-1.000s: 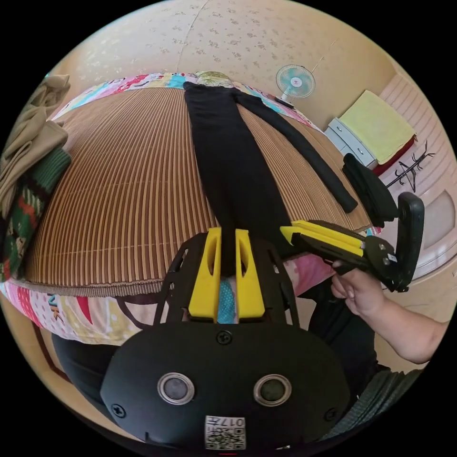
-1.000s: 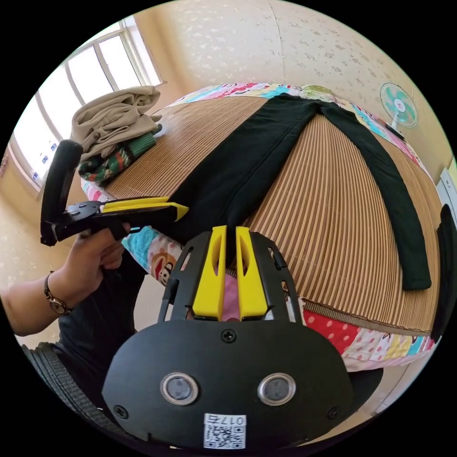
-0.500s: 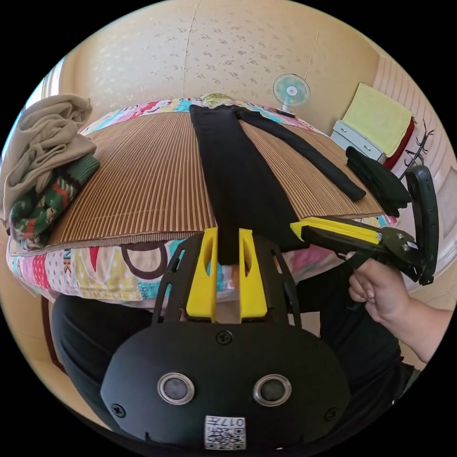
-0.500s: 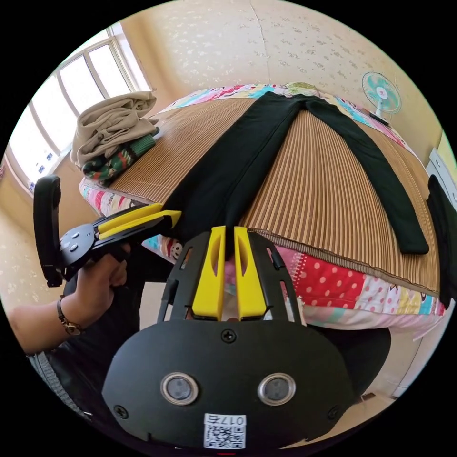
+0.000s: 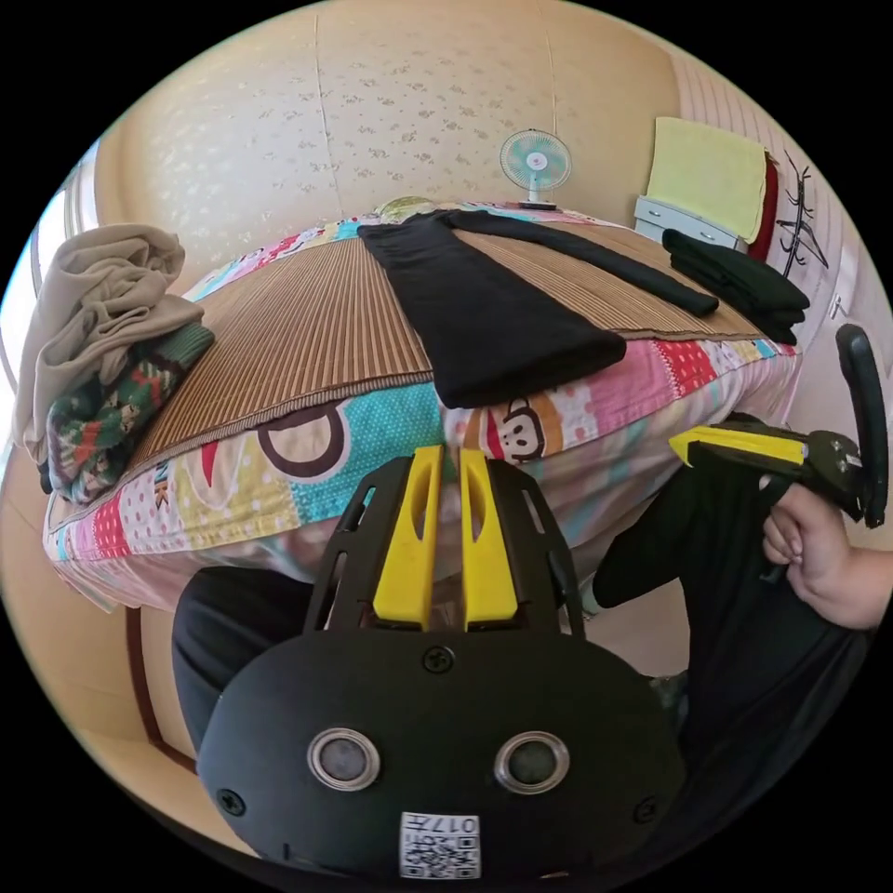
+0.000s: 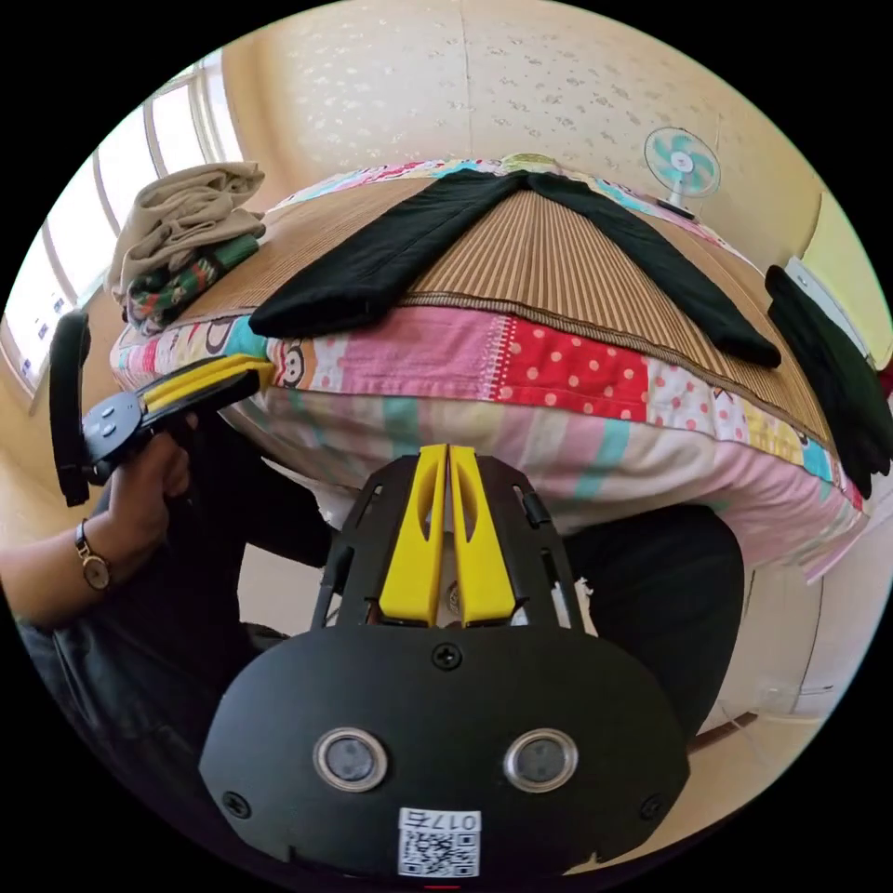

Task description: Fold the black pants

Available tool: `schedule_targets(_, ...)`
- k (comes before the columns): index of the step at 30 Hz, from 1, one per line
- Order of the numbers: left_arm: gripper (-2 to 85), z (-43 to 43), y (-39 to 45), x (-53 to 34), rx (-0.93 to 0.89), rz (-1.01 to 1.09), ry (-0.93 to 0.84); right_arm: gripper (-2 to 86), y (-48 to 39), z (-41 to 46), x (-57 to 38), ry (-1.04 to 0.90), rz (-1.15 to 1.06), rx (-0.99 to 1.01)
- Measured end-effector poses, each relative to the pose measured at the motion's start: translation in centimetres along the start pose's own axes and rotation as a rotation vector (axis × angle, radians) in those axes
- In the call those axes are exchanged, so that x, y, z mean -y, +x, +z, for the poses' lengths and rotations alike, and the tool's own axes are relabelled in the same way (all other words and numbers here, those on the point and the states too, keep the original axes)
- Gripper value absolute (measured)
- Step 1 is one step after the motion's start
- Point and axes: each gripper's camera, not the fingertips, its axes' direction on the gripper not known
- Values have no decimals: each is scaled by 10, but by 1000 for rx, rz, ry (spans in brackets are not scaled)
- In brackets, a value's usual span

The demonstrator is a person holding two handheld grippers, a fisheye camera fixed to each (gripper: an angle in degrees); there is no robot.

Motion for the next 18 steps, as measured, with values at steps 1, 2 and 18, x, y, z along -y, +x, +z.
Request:
schedule_targets(1, 39, 0, -2, -3, -21, -27, 3, 3, 3, -1, 1, 18, 7, 6)
schedule_targets(2, 39, -1, -4, -7, -46, -60, 4, 2, 4, -2, -1, 50, 5, -15)
schedule_targets(18, 37, -12, 12, -46, -39, -17, 34, 3, -9, 13, -30, 102, 28, -98)
